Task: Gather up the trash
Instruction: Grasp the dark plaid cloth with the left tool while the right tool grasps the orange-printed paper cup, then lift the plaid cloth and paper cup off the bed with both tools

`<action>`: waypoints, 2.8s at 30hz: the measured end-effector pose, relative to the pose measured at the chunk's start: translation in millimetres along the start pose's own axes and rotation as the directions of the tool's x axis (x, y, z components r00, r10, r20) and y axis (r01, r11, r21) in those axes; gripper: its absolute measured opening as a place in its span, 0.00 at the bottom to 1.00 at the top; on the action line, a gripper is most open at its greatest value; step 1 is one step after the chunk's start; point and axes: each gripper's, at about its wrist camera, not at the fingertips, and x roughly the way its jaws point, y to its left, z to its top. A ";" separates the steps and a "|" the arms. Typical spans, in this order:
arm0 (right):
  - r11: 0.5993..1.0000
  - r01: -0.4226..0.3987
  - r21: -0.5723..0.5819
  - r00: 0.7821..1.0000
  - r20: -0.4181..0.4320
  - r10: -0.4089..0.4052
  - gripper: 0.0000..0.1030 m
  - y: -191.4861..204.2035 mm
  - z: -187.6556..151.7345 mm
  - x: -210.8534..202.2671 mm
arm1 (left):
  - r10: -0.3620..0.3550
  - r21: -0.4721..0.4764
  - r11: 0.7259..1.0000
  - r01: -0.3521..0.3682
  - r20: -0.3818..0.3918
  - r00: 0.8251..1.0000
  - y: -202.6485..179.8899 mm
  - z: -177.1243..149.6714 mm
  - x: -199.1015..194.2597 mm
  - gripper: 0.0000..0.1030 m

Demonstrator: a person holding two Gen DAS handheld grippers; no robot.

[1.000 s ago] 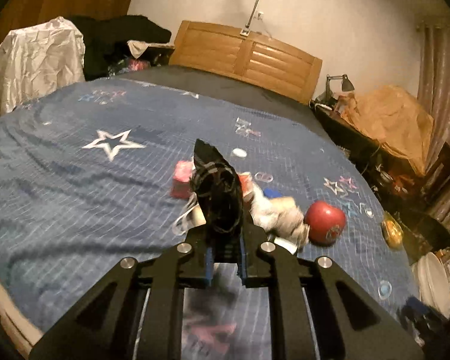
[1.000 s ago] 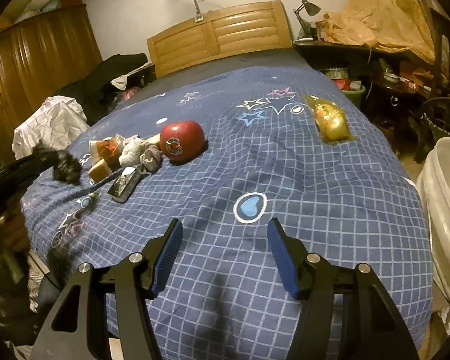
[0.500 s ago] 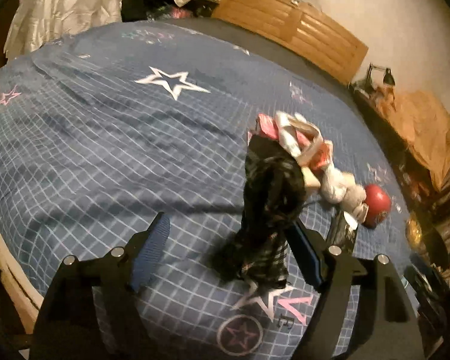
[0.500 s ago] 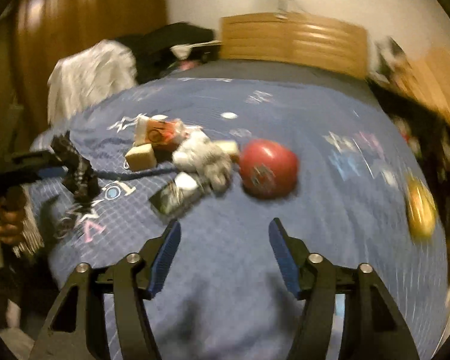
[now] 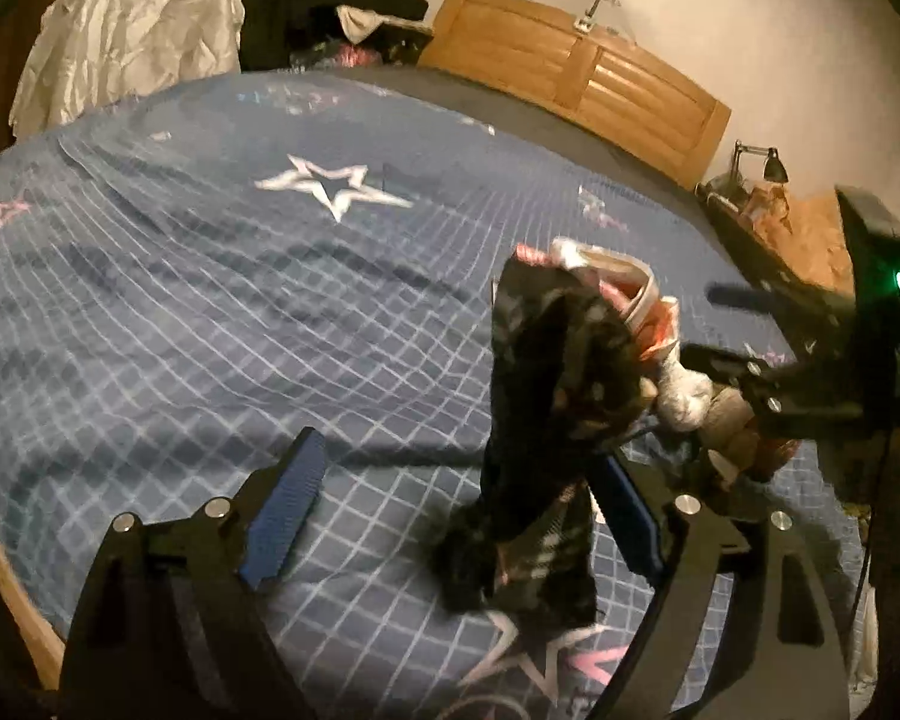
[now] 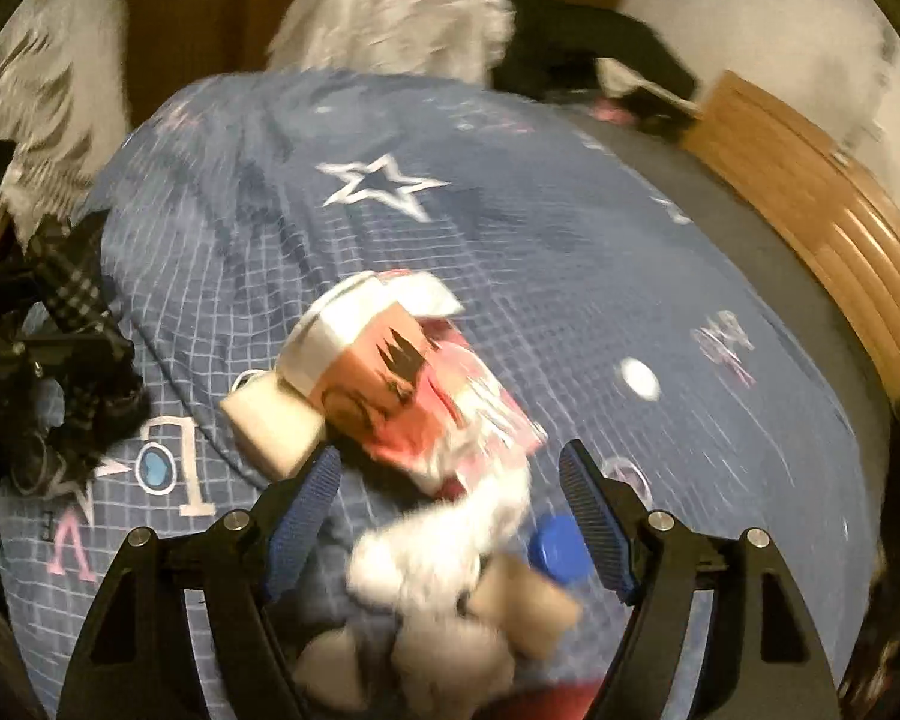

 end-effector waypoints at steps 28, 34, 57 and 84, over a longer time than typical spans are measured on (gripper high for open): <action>0.648 0.117 0.753 0.992 -0.057 -0.112 0.46 73.0 -224.9 -167.4 | 0.039 0.011 0.999 -0.039 -0.014 0.999 -1.3 -5.7 23.1 0.77; 0.626 0.085 0.776 0.994 -0.026 -0.102 0.48 89.4 -235.8 -157.6 | 0.062 0.044 0.997 -0.060 -0.025 0.998 -9.2 -6.0 29.1 0.66; 0.703 0.062 0.708 0.990 0.044 -0.132 0.44 100.8 -222.4 -121.1 | 0.111 0.115 0.988 -0.106 -0.038 0.993 -25.4 -7.9 29.3 0.36; 0.607 0.120 0.785 0.947 0.092 -0.306 0.40 126.5 -237.4 -217.6 | 0.192 0.335 0.911 -0.241 0.175 0.966 -129.2 -29.6 -77.0 0.24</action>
